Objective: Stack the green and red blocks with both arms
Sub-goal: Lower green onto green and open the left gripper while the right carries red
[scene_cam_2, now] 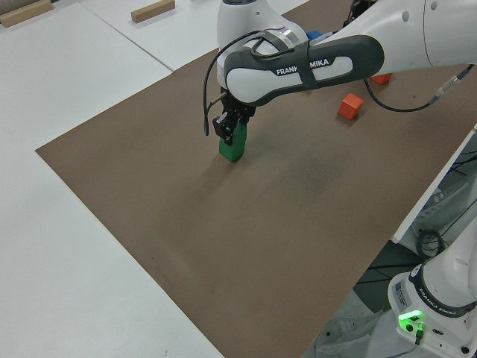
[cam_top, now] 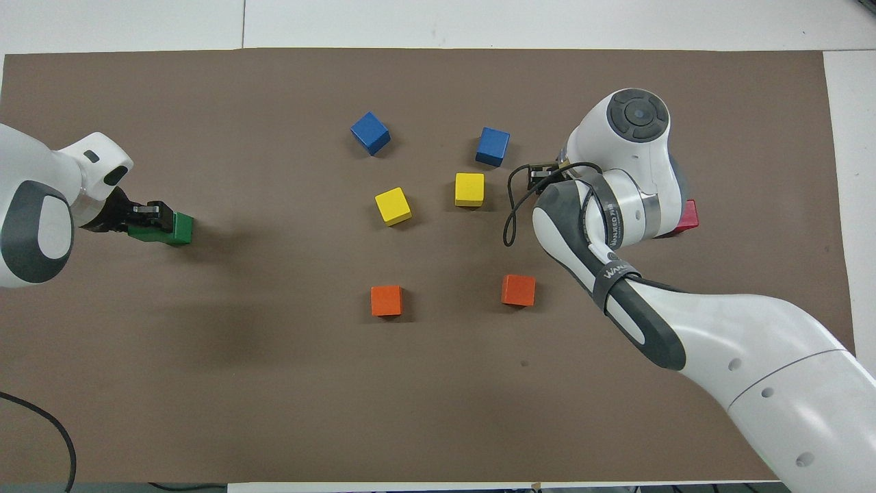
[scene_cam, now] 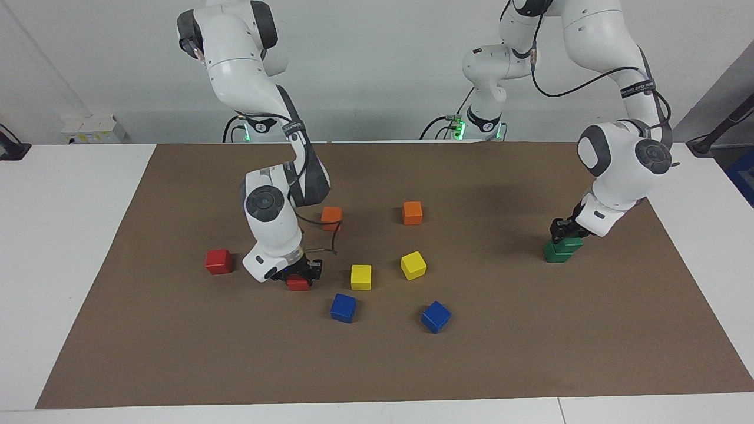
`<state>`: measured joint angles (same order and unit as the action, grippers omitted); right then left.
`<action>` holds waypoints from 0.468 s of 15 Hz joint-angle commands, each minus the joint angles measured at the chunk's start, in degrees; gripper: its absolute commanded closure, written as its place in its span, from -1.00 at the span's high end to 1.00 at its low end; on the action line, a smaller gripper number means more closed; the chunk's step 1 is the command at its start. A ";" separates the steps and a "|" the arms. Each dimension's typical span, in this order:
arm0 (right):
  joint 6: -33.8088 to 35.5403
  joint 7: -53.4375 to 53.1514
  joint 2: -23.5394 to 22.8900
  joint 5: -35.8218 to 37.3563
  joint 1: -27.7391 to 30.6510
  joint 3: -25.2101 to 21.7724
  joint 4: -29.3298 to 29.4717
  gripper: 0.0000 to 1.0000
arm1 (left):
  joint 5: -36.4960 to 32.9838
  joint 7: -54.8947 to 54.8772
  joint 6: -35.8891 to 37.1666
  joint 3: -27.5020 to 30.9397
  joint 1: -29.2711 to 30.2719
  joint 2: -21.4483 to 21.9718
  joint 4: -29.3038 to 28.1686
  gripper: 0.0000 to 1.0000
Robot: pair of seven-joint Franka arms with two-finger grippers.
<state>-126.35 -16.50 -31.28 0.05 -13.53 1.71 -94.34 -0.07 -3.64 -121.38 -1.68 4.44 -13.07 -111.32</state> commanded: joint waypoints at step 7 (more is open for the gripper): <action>6.46 4.26 7.71 3.29 6.57 -0.30 2.50 -1.00 | 1.03 -1.28 -4.31 0.36 -0.22 1.73 -5.14 1.00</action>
<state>-121.59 -15.18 -26.15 2.44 -9.31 0.89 -91.41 -0.05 -3.71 -124.32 -1.68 4.44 -12.68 -114.72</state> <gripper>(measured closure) 0.454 0.000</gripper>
